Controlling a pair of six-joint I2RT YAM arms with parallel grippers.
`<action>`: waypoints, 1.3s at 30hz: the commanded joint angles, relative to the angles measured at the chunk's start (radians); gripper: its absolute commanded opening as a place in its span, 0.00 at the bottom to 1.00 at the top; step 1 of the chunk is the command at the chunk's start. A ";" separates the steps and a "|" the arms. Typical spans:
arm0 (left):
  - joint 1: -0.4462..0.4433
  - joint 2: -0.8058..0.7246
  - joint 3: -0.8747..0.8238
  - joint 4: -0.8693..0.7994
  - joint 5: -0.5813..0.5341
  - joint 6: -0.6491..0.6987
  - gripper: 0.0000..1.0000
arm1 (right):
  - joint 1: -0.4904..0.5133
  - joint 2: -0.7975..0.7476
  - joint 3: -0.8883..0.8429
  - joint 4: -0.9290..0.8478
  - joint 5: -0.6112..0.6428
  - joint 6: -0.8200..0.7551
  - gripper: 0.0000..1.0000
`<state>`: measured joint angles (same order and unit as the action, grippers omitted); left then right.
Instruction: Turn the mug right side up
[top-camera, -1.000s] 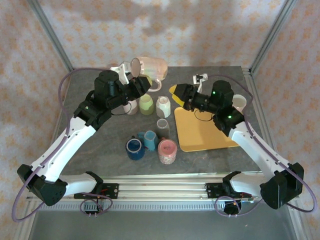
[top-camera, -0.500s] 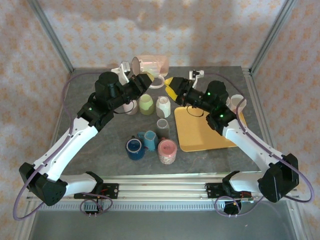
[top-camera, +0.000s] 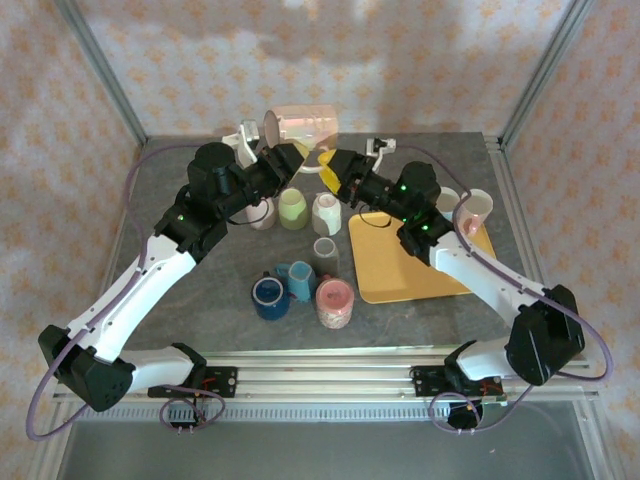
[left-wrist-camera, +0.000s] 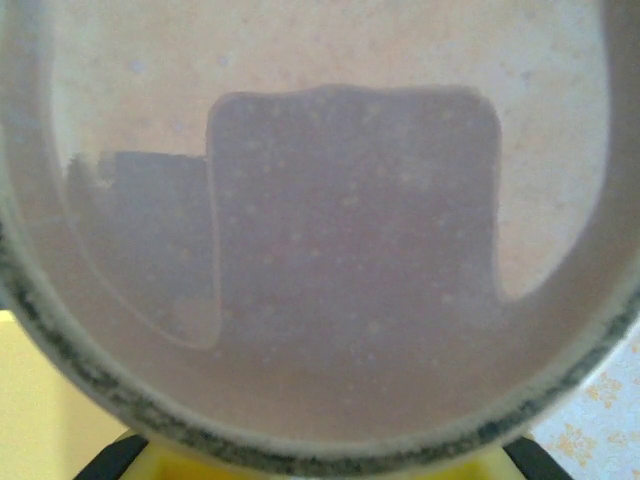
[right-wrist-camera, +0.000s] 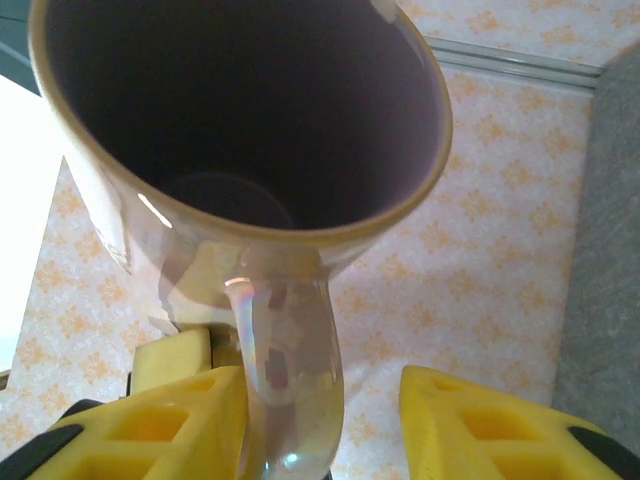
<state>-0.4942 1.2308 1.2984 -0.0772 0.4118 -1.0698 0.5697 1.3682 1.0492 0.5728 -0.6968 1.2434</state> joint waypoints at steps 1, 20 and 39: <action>0.007 -0.027 0.006 0.213 0.027 -0.017 0.00 | 0.012 0.020 0.044 0.084 0.048 0.017 0.41; 0.009 -0.028 -0.034 0.165 0.050 0.001 0.00 | 0.020 0.036 0.113 0.084 0.089 -0.023 0.12; 0.022 -0.009 -0.024 -0.021 0.072 0.101 0.49 | 0.020 -0.047 0.119 -0.107 0.163 -0.218 0.00</action>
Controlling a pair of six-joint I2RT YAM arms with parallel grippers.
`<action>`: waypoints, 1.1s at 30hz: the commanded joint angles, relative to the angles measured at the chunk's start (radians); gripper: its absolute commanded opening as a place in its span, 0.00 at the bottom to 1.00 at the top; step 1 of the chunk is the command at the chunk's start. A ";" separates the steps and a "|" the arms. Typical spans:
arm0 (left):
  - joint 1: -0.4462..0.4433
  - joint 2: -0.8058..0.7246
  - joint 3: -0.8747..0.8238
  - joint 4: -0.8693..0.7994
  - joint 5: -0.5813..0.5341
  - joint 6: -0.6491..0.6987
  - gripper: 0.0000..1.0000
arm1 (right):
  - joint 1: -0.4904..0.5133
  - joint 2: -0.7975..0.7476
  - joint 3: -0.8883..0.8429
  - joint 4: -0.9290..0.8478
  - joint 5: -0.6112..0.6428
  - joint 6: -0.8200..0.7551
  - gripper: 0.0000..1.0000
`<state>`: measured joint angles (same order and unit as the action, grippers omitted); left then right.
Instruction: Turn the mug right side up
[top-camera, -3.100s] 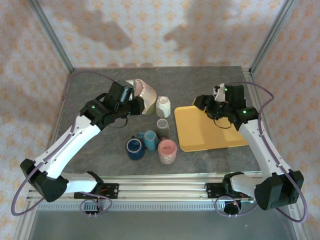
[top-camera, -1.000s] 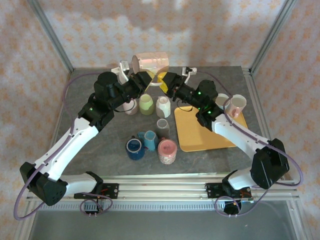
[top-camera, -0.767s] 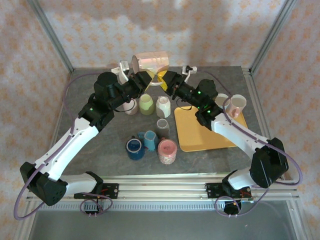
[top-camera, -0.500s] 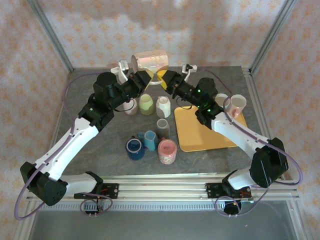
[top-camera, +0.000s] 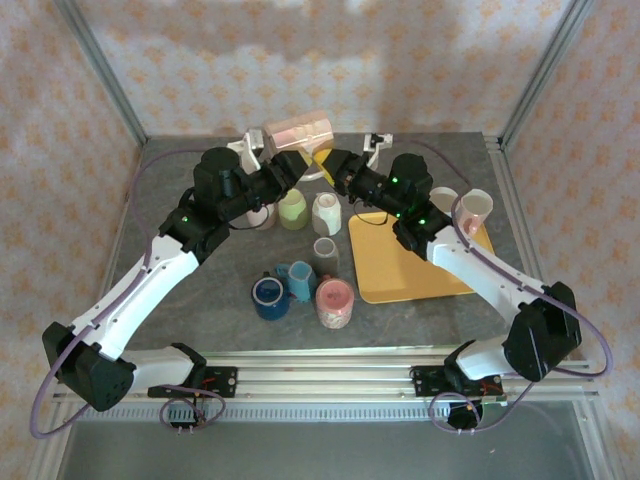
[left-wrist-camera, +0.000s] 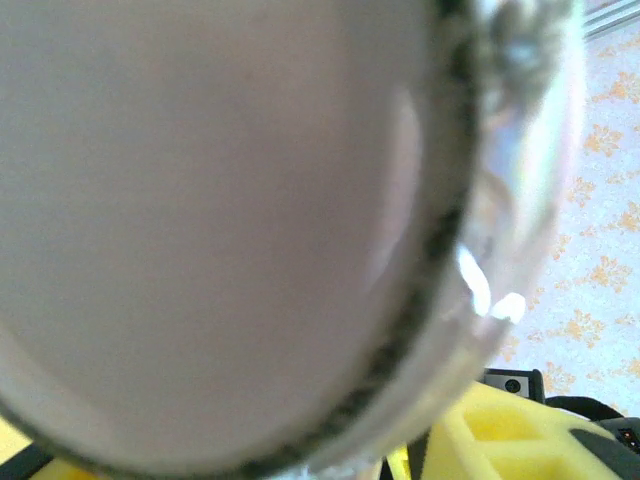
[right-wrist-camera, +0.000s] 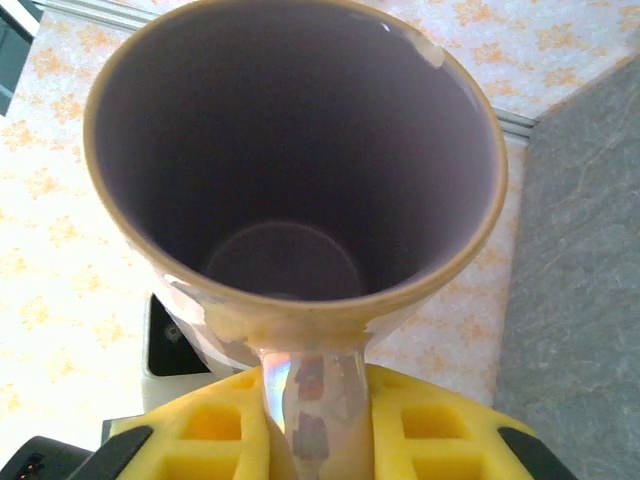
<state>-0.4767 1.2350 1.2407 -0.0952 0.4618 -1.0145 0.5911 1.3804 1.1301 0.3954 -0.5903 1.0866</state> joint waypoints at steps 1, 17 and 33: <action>0.006 -0.013 0.034 -0.008 0.023 0.051 0.50 | -0.002 -0.062 0.039 0.064 0.063 -0.070 0.00; 0.023 -0.016 0.054 -0.131 0.050 0.119 0.55 | -0.018 -0.117 0.031 -0.004 0.127 -0.143 0.00; 0.051 -0.028 0.117 -0.411 0.055 0.346 0.55 | -0.124 -0.192 0.036 -0.267 0.125 -0.280 0.00</action>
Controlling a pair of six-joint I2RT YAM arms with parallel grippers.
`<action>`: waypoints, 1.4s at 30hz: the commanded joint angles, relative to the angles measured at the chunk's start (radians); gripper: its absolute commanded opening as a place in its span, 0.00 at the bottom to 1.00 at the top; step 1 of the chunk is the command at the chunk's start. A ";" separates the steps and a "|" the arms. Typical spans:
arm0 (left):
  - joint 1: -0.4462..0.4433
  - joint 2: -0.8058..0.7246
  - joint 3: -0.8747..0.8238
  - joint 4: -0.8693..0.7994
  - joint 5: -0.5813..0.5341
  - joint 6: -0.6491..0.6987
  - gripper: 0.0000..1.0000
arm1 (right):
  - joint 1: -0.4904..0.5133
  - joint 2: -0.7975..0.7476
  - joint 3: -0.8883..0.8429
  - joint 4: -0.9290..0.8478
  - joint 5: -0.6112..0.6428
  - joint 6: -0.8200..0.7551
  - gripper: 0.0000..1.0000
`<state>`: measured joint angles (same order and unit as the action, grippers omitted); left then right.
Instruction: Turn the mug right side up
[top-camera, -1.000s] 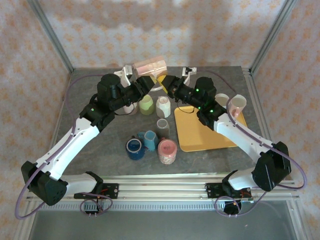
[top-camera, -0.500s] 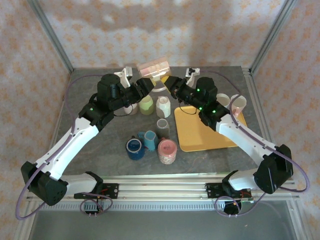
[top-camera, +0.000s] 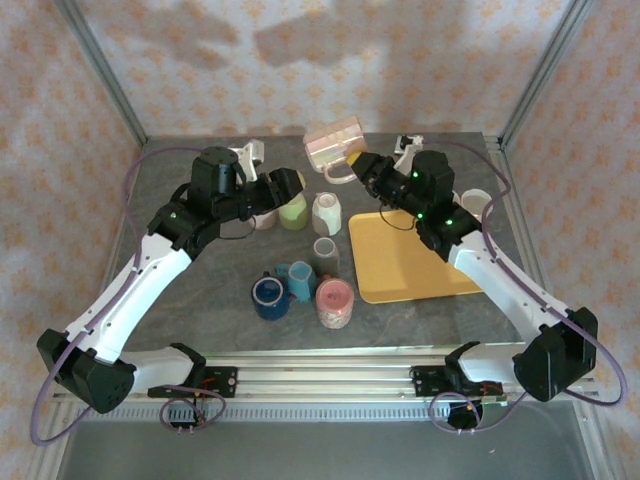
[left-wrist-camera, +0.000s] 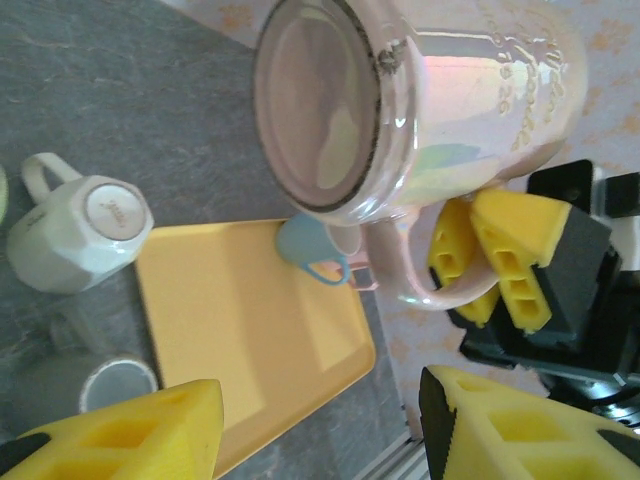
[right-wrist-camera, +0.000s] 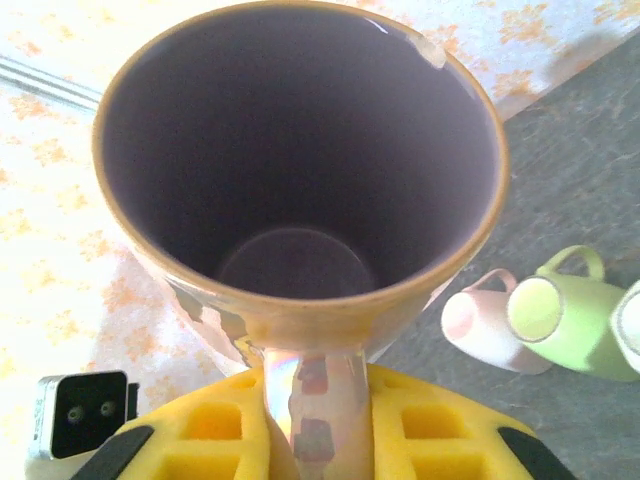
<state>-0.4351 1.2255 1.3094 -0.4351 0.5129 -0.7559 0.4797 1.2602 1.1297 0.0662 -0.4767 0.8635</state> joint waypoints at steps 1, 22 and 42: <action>0.010 -0.016 0.055 -0.083 0.002 0.107 0.55 | -0.018 -0.071 0.039 0.040 0.014 -0.072 0.00; 0.009 0.072 0.119 -0.256 -0.004 0.342 0.54 | -0.116 -0.136 0.017 -0.270 0.088 -0.299 0.00; 0.009 0.140 0.032 -0.295 -0.032 0.486 0.55 | -0.147 -0.059 -0.014 -0.426 0.241 -0.747 0.00</action>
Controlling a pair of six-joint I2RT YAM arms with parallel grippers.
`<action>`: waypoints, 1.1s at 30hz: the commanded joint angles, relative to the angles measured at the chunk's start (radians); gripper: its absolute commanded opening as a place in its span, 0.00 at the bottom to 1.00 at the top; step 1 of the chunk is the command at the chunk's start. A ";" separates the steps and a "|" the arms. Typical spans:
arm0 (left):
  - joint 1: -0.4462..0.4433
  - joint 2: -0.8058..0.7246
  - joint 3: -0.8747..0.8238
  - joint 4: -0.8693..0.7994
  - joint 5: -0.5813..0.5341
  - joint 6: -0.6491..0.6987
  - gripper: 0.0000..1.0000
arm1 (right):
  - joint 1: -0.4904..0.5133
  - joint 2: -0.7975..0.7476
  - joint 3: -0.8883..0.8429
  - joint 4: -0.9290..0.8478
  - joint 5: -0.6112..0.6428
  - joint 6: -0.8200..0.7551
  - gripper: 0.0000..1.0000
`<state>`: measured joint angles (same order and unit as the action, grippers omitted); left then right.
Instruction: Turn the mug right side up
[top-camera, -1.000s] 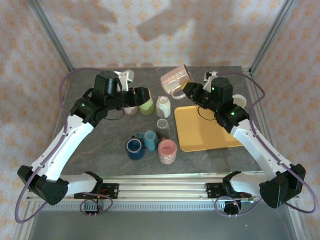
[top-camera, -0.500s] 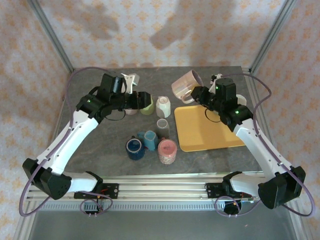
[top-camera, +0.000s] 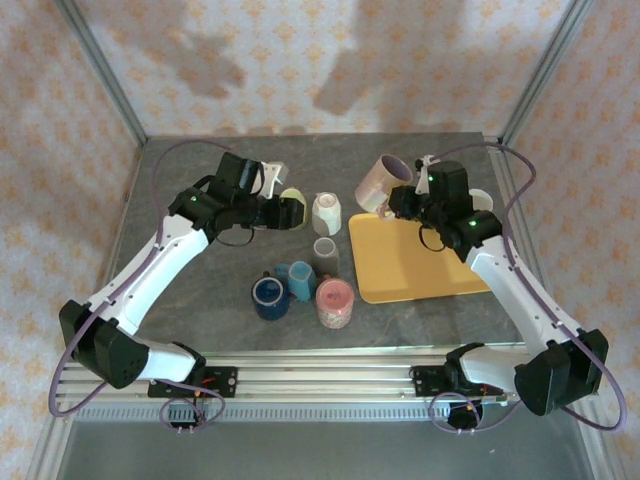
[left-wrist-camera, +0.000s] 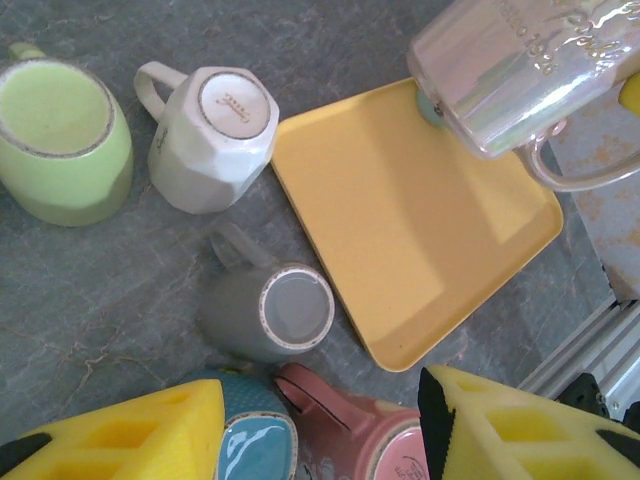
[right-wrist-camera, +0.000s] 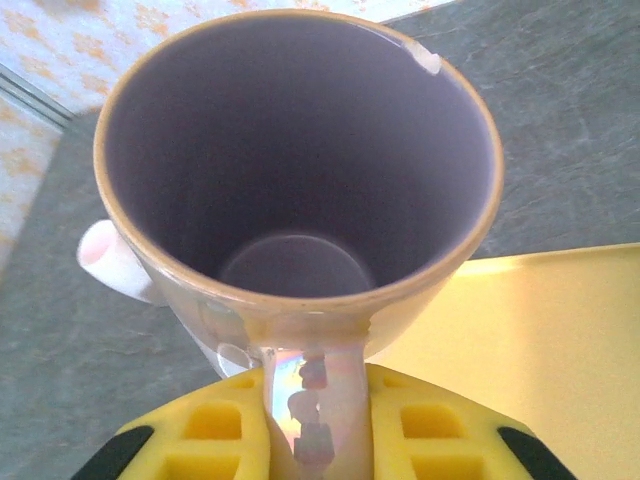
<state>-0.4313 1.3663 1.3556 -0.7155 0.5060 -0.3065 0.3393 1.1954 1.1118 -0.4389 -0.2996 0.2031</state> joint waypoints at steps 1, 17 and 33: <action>0.005 -0.002 -0.018 -0.015 -0.027 0.040 0.55 | -0.007 0.014 0.001 0.078 0.076 -0.099 0.00; 0.005 -0.017 -0.083 0.001 -0.070 0.077 0.58 | -0.022 0.068 -0.172 0.240 0.284 -0.203 0.00; 0.005 -0.037 -0.127 0.047 -0.047 0.132 0.58 | -0.024 0.130 -0.322 0.486 0.406 -0.347 0.00</action>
<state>-0.4313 1.3643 1.2346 -0.6914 0.4610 -0.2066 0.3195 1.3373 0.8021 -0.1326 0.0349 -0.1005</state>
